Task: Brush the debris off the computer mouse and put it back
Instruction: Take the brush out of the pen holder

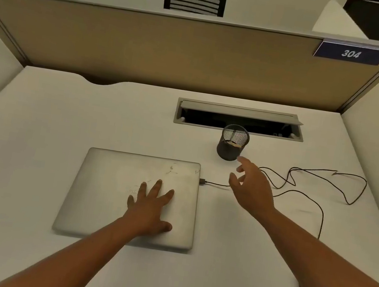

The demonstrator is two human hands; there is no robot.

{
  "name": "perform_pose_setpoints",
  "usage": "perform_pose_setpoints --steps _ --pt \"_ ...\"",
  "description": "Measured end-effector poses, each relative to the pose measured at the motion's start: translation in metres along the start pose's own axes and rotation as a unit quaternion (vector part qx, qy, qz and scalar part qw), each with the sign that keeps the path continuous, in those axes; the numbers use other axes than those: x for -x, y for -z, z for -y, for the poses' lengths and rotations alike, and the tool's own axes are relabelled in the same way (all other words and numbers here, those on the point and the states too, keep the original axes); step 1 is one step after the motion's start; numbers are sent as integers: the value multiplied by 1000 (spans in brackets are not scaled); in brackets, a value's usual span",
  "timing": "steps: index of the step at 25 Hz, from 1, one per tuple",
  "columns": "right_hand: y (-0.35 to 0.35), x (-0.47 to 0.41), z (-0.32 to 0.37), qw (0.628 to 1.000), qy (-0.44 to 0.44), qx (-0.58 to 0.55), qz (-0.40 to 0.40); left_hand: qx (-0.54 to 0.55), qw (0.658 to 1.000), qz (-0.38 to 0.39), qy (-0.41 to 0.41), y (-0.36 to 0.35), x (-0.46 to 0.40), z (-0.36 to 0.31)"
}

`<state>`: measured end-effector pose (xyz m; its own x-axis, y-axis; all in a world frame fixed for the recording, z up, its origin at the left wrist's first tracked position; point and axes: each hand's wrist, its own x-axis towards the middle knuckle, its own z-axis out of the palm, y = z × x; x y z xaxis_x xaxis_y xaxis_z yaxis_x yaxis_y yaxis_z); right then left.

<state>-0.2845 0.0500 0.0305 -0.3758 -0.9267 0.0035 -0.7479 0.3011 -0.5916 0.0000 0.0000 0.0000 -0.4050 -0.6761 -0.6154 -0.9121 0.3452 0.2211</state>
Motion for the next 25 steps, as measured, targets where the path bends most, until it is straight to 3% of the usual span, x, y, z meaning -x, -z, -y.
perform_pose_setpoints --steps 4,11,20,25 --pt "9 -41 7 997 -61 -50 -2 -2 1000 -6 2 2 -2 0" --pt "3 -77 6 997 -66 -32 35 -6 1000 -16 5 0 -5 0" --pt "20 -58 11 994 -39 -80 -67 -11 999 -30 5 -2 -4 1" --pt "47 -18 19 972 -46 -179 -145 -22 998 -55 7 -2 6 -2"
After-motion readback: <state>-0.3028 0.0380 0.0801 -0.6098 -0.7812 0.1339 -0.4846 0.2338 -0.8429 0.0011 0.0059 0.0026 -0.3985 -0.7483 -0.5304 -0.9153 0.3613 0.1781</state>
